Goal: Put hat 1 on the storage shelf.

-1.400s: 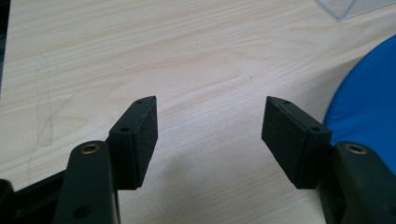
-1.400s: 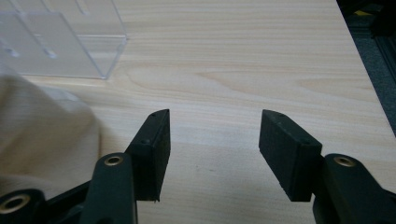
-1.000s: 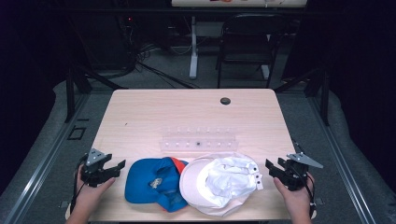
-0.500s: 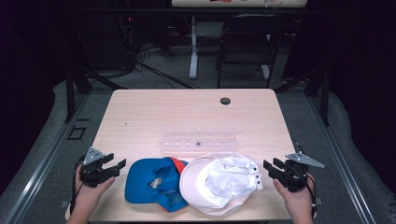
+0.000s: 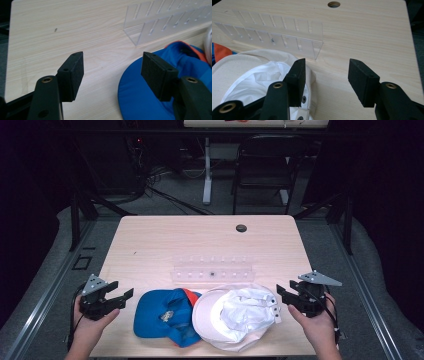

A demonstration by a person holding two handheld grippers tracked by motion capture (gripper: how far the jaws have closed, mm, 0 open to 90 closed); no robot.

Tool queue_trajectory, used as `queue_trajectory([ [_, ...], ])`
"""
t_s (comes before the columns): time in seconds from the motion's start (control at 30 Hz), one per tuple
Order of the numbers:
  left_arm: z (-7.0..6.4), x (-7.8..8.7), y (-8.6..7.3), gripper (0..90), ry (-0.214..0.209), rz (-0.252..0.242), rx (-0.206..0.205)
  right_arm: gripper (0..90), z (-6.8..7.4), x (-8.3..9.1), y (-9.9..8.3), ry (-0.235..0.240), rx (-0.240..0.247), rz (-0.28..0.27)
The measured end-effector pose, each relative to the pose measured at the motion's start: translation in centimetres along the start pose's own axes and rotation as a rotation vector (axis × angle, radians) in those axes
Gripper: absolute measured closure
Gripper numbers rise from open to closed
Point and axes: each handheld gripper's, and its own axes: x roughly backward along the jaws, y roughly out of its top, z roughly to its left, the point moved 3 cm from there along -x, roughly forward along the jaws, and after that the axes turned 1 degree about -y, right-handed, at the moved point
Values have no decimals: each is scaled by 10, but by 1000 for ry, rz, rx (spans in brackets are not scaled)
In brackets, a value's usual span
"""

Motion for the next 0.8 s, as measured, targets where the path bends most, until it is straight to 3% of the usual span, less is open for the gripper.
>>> queue_trajectory([
  [0.27,-6,5,5,357,-1,6,-21,545,10,11,14,40,0,44],
  [0.43,-7,9,7,391,11,1,-33,557,15,13,20,36,25,82],
  [0.67,-8,9,6,462,-2,30,-35,564,19,11,23,24,62,177],
  [0.8,-10,7,5,475,-3,39,-45,569,20,10,23,41,38,236],
])
